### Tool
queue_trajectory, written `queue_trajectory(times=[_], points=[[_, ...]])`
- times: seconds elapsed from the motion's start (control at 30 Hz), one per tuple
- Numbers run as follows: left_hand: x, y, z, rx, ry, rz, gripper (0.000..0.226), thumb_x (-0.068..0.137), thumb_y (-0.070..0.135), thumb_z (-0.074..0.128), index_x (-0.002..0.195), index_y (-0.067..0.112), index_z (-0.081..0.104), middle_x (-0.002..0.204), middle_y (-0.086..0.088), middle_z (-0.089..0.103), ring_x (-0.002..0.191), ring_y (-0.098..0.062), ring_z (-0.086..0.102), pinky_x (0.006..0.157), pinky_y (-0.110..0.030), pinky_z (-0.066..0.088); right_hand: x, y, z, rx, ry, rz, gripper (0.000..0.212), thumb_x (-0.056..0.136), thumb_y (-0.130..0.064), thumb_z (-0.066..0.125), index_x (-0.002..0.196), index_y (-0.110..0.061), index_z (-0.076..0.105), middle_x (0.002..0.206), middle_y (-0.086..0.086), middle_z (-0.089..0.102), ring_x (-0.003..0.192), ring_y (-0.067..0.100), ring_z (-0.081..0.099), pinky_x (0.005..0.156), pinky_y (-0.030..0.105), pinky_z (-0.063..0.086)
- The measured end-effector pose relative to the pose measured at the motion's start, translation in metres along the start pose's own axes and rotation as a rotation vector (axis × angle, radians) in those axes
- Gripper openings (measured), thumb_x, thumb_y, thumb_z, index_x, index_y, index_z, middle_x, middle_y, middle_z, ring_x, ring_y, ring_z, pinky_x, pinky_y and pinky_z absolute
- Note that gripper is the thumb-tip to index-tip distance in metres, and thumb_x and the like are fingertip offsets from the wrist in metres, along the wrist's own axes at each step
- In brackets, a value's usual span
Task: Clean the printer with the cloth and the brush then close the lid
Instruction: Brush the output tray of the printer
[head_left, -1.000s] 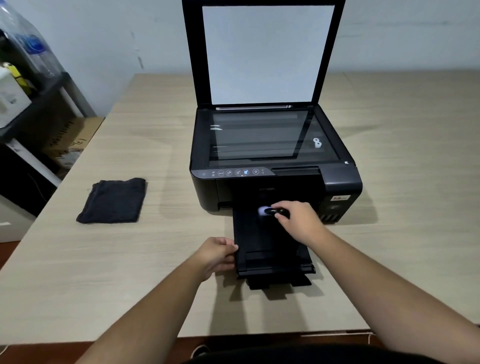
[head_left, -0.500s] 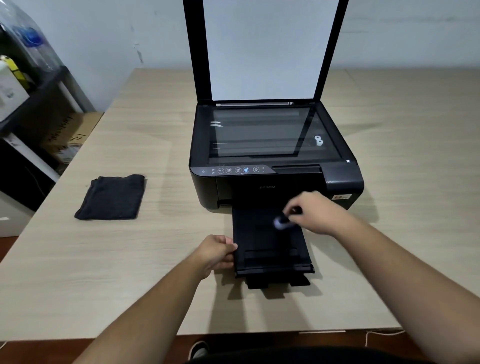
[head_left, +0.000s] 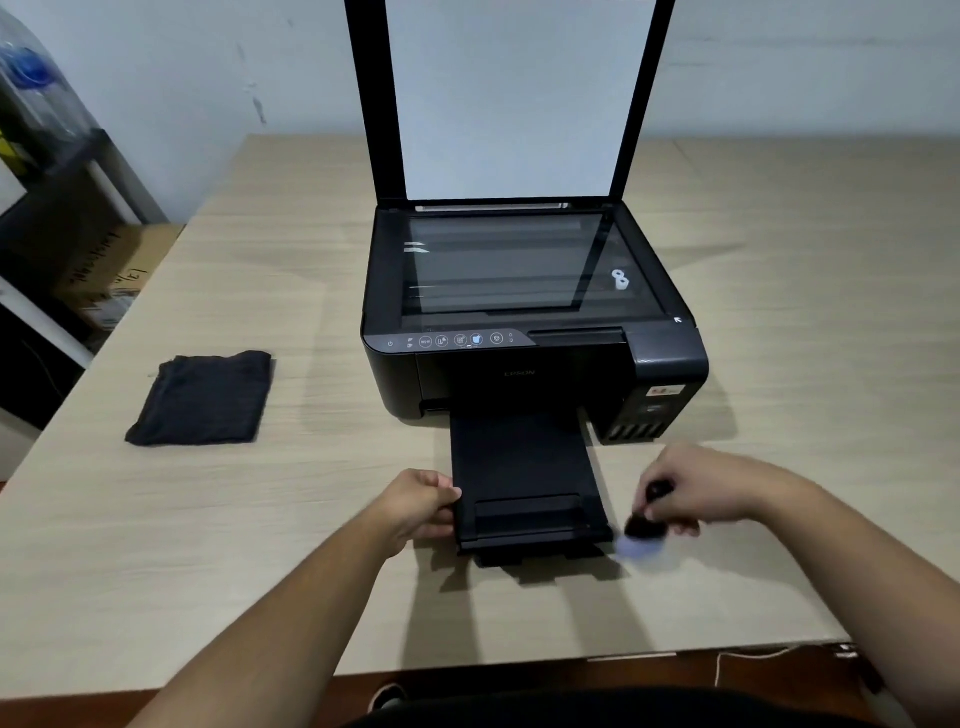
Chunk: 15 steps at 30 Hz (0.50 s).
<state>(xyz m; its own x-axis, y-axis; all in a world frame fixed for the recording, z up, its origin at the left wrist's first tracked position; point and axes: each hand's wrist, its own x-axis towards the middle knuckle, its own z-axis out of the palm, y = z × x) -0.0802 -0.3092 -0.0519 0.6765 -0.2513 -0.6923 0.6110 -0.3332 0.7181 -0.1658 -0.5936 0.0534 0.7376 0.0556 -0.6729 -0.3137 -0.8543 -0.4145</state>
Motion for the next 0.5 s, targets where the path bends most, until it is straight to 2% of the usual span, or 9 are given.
queue_trajectory(times=[0.1,0.13,0.17,0.2,0.3,0.33,0.37,0.43,0.5], points=[[0.000,0.002,0.000,-0.001,-0.002,-0.011,0.017,0.093,0.008,0.054,0.077,0.014,0.049,0.054,0.002,0.049,0.043,-0.008,0.047,0.058,-0.026,0.055,0.026,-0.009,-0.014,0.105,0.488,-0.084,0.012,0.084,-0.012,0.061,0.084,-0.019,0.071,0.055,-0.002,0.064,0.046,0.008,0.057,0.053,0.020,0.047],[0.000,0.002,0.000,-0.001,-0.007,-0.012,0.018,0.093,0.008,0.054,0.077,0.014,0.049,0.057,0.000,0.049,0.045,-0.008,0.047,0.058,-0.026,0.055,0.035,-0.019,-0.010,0.123,0.567,-0.088,0.011,0.084,-0.015,0.062,0.089,-0.020,0.071,0.060,-0.003,0.065,0.051,0.008,0.059,0.057,0.020,0.048],[-0.001,0.002,-0.001,0.001,-0.014,-0.010,0.017,0.093,0.007,0.054,0.077,0.014,0.049,0.059,0.000,0.051,0.046,-0.008,0.049,0.059,-0.025,0.055,0.041,-0.027,-0.002,0.095,0.569,-0.104,0.012,0.084,-0.017,0.062,0.092,-0.021,0.071,0.063,-0.005,0.064,0.055,0.008,0.059,0.061,0.019,0.048],[-0.002,0.002,-0.001,0.005,-0.025,-0.008,0.017,0.093,0.006,0.054,0.078,0.013,0.050,0.063,0.000,0.054,0.050,-0.008,0.053,0.060,-0.025,0.056,0.044,-0.033,0.008,0.034,0.486,-0.127,0.013,0.083,-0.017,0.062,0.093,-0.021,0.071,0.063,-0.007,0.062,0.054,0.005,0.058,0.060,0.017,0.047],[-0.002,0.000,-0.001,0.011,-0.051,-0.014,0.016,0.092,0.003,0.054,0.079,0.012,0.054,0.074,-0.003,0.062,0.065,-0.011,0.059,0.064,-0.025,0.056,0.027,-0.031,0.023,-0.101,0.033,-0.048,0.013,0.080,-0.010,0.057,0.078,-0.014,0.069,0.056,0.000,0.062,0.039,0.003,0.052,0.051,0.017,0.044],[-0.002,-0.001,-0.002,0.002,-0.051,-0.016,0.017,0.092,0.002,0.054,0.078,0.013,0.055,0.075,-0.003,0.063,0.066,-0.012,0.060,0.064,-0.026,0.055,0.021,-0.026,0.017,-0.157,-0.021,0.022,0.013,0.079,-0.010,0.056,0.073,-0.011,0.067,0.057,0.003,0.062,0.039,0.007,0.052,0.051,0.020,0.044],[-0.002,-0.002,-0.002,-0.008,-0.052,-0.018,0.018,0.092,0.002,0.054,0.078,0.013,0.055,0.075,-0.003,0.063,0.067,-0.012,0.060,0.065,-0.027,0.055,0.018,-0.020,0.009,-0.183,0.017,0.079,0.013,0.079,-0.011,0.056,0.071,-0.008,0.066,0.058,0.005,0.063,0.041,0.010,0.054,0.051,0.022,0.044],[-0.002,-0.002,-0.002,-0.024,-0.055,-0.022,0.019,0.091,0.002,0.055,0.077,0.013,0.054,0.076,-0.003,0.063,0.068,-0.013,0.060,0.065,-0.027,0.054,0.023,-0.019,-0.001,-0.138,0.259,0.113,0.015,0.079,-0.016,0.058,0.074,-0.007,0.068,0.064,0.008,0.067,0.053,0.018,0.060,0.055,0.026,0.049],[-0.003,-0.002,-0.002,-0.037,-0.059,-0.025,0.020,0.091,0.002,0.055,0.076,0.014,0.053,0.076,-0.003,0.061,0.067,-0.013,0.059,0.063,-0.026,0.054,0.035,-0.044,0.011,-0.088,0.427,-0.032,0.015,0.079,-0.023,0.060,0.084,-0.014,0.072,0.083,0.006,0.073,0.076,0.021,0.066,0.071,0.028,0.053]])
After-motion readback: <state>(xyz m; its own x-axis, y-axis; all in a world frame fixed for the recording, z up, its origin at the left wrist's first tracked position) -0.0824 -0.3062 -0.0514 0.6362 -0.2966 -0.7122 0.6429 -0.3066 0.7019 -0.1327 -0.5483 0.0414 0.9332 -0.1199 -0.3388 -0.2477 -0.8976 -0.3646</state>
